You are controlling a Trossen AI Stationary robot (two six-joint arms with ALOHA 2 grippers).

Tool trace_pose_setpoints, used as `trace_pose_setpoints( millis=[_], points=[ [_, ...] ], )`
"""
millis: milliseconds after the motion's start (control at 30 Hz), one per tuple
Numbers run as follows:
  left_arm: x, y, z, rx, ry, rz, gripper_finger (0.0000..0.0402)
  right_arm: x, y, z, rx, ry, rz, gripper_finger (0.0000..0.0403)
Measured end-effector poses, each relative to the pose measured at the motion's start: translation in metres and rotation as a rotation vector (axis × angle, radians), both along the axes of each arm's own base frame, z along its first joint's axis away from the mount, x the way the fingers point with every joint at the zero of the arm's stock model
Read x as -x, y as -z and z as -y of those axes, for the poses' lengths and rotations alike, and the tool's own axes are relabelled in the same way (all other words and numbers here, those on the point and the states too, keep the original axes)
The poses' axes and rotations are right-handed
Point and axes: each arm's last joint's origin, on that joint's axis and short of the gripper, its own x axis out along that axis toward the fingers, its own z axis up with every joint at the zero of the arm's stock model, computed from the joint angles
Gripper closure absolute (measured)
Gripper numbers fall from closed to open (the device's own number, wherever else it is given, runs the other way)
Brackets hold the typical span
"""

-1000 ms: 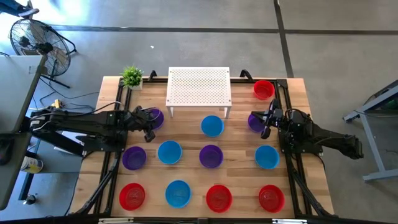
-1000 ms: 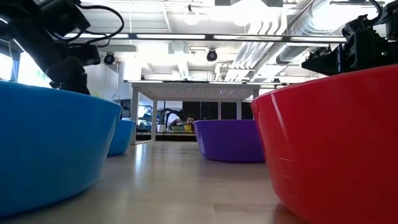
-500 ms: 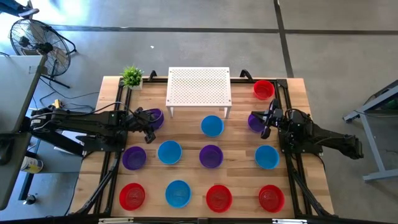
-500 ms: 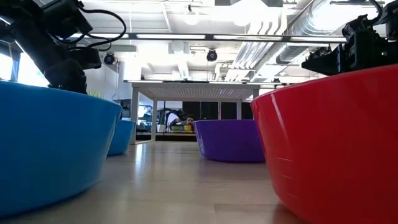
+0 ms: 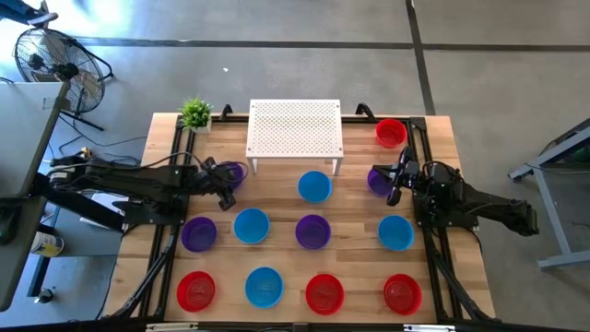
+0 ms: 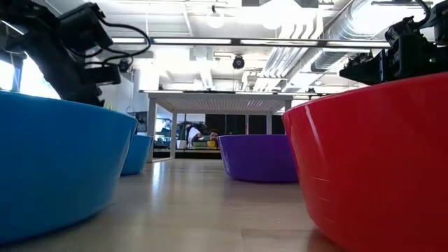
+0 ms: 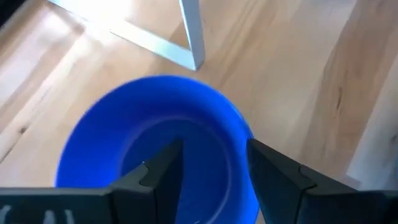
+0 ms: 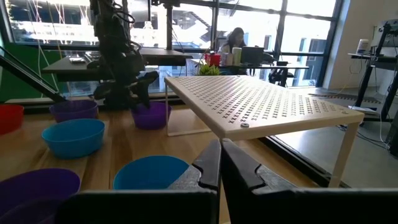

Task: Pick & Place Mini bowls
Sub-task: Put the purple bowl on the shelf

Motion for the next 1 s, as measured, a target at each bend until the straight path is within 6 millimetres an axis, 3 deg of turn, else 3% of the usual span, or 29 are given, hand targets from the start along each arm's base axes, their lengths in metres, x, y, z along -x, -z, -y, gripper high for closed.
trace_pose_setpoints(
  millis=[267,567,767,1000],
  points=[
    [-0.007,0.020,-0.001,0.007,-0.003,-0.138,0.0241,0.000,0.000,0.000,0.000,0.000,0.000,0.0402],
    [-0.009,0.025,-0.001,-0.014,0.037,-0.201,0.0348,0.000,0.000,0.000,0.000,0.000,0.000,0.0402],
    [-0.020,-0.002,-0.002,-0.017,0.031,-0.215,0.0386,0.000,0.000,0.000,0.000,0.000,0.000,0.0402],
    [-0.030,-0.041,-0.015,-0.021,-0.058,-0.205,0.0369,0.000,0.000,0.000,0.000,0.000,0.000,0.0402]
  ],
)
